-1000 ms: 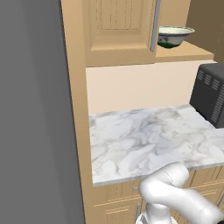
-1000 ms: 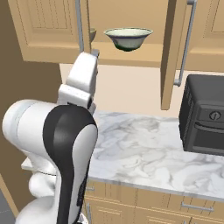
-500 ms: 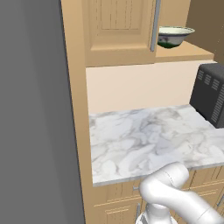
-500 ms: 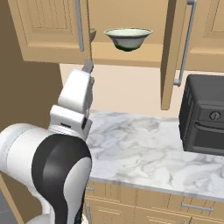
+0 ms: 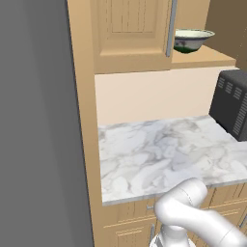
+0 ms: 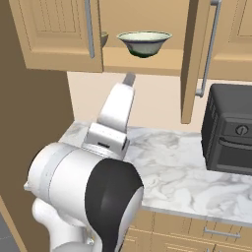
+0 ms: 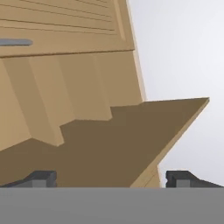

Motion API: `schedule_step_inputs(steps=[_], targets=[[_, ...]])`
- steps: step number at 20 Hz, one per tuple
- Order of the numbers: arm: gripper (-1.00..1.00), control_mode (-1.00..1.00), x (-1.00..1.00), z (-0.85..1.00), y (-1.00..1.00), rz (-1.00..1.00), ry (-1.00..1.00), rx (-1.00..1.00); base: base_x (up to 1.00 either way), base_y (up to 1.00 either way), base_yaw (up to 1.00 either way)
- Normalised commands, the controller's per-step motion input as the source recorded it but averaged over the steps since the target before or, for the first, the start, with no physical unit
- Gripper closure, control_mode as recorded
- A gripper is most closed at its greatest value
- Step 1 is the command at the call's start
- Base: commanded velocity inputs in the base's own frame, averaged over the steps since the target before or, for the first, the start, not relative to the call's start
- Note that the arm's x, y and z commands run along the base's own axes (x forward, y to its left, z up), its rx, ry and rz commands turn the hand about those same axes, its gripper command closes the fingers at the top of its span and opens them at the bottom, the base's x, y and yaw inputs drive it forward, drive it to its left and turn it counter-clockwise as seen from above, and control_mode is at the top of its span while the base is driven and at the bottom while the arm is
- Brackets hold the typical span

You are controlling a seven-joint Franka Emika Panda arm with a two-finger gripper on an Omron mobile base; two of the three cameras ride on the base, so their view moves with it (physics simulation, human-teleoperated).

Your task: Open the cabinet. Pick the bowls from the counter and place them in the cabinet. Then close the cabinet.

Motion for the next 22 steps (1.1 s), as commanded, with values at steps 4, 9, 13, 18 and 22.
schedule_step_inputs(steps=[4,9,13,18,22], targets=[[-1.0,-1.0,-0.49,0.12,-0.61,-0.03,0.17,0.0,0.0,0.0,0.0],[-1.0,-1.0,-0.41,0.06,-0.49,-0.05,0.28,0.0,0.0,0.0,0.0],[-1.0,-1.0,-0.35,0.08,-0.5,-0.04,0.28,0.0,0.0,0.0,0.0],[-1.0,-1.0,-0.34,0.02,-0.56,-0.02,0.28,0.0,0.0,0.0,0.0],[-1.0,-1.0,-0.48,0.0,-0.45,-0.01,0.23,0.0,0.0,0.0,0.0]])
